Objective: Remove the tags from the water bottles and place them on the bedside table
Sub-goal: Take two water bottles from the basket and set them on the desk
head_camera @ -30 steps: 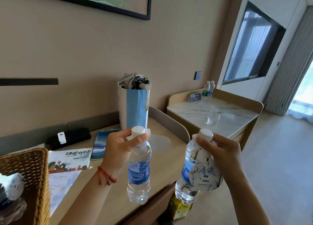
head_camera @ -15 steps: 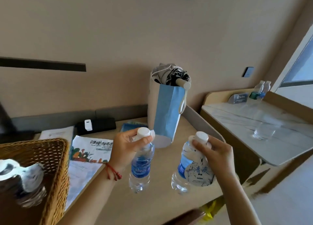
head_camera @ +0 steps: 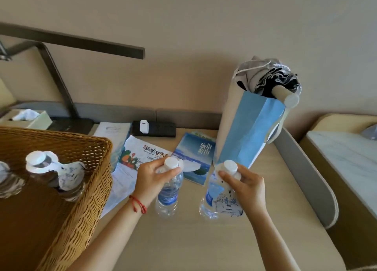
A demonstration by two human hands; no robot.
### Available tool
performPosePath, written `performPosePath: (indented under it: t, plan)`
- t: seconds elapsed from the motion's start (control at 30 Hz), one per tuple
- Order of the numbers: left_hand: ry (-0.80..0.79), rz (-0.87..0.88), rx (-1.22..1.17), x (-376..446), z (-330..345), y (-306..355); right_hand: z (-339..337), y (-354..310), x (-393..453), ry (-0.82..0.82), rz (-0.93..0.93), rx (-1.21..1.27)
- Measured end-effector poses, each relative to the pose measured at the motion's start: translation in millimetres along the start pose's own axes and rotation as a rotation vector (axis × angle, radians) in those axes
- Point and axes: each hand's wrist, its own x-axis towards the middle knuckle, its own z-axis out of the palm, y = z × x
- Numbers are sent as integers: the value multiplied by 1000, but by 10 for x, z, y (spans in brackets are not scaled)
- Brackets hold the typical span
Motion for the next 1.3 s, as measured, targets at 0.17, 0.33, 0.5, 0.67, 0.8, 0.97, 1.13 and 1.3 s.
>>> performPosePath:
  t: [0.17,0.33,0.5,0.67,0.8,0.97,1.13,1.3]
  plan:
    - [62,13,56,40,44,-220,141,183,134,-41,-15,12]
    - [91,11,68,108,95,-337,237,350,227,-21,-25,31]
    - [107,6,79,175,143,-390,281,475,301,-25,-40,47]
    - [99,41,69,175,157,-411,307,542,382,-52,-57,54]
    - [107,58,101,155,148,-412,316,553,400,-60,-75,60]
    - [130,15,94,142,161,-428,305,564,358,-76,-52,56]
    - [160,-49,114,114,199,-406,300,557,352,-99,-35,58]
    - [144,-84,123,51,193,-296,209,499,322,-142,-27,40]
